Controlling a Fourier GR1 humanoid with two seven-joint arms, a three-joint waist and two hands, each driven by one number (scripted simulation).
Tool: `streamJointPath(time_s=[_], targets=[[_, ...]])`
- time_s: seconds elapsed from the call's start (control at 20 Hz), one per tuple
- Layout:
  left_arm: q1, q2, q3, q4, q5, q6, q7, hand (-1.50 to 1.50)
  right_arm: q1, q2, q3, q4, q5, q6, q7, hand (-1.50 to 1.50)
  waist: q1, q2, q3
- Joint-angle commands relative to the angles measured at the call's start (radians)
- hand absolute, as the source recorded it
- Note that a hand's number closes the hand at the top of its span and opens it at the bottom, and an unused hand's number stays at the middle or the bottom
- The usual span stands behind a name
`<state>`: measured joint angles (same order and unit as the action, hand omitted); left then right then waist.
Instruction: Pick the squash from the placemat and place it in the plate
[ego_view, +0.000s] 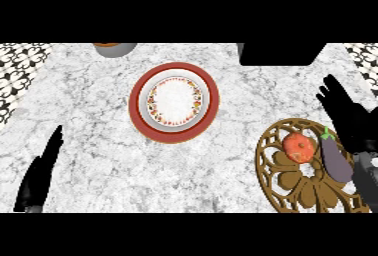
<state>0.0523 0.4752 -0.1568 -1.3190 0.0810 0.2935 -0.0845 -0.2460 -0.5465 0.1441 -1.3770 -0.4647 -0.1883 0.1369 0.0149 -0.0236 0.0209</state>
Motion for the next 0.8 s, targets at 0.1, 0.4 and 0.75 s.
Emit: streamJointPath(time_s=[0.1, 0.4, 0.75], targets=[[-0.008, -0.109, -0.031, 0.001, 0.062, -0.027, 0.065, 0.00, -0.055, -0.102, -0.159, 0.010, -0.018, 0.079, -0.147, 1.50, -0.024, 0.025, -0.021], [-0.017, -0.238, -0.083, -0.048, 0.187, -0.093, 0.170, 0.00, 0.020, -0.265, -0.281, 0.158, 0.212, -0.152, -0.273, 1.50, -0.053, 0.030, -0.019], [-0.026, -0.233, -0.089, -0.114, 0.178, -0.103, 0.270, 0.00, 0.188, -0.092, -0.419, 0.173, 0.094, -0.035, -0.644, -1.50, -0.022, 0.022, -0.020]])
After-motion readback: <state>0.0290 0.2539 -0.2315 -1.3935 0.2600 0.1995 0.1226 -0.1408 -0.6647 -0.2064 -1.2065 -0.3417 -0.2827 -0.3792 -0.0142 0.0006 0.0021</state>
